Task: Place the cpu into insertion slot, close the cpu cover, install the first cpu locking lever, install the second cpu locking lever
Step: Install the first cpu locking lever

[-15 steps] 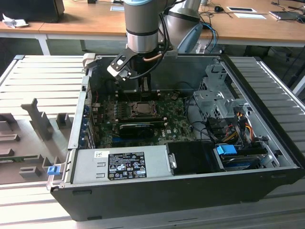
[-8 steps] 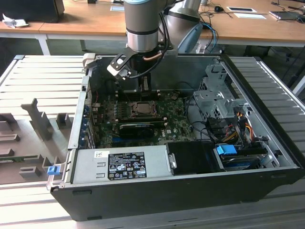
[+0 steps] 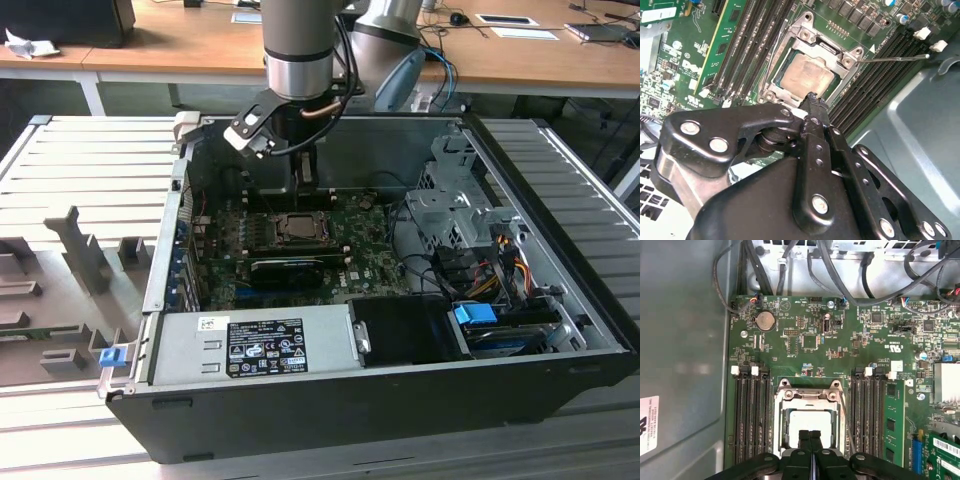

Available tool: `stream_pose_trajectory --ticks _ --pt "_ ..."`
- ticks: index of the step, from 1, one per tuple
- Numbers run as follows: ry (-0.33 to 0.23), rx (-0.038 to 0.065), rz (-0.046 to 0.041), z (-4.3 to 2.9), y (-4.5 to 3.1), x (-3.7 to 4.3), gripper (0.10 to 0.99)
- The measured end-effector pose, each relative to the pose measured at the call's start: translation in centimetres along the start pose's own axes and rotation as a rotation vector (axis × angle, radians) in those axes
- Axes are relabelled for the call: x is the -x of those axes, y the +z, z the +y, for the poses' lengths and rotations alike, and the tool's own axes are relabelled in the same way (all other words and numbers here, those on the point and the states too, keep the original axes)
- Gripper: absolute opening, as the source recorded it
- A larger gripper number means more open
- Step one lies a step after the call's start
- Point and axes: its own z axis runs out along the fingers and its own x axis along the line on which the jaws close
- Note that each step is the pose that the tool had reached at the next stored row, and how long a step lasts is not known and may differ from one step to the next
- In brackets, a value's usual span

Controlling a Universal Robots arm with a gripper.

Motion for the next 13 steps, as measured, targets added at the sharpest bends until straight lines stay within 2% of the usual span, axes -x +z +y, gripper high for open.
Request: stream_pose_trajectory --ticks 13 --pt "0.0 0.0 0.0 0.15 -2.1 -0.01 0.106"
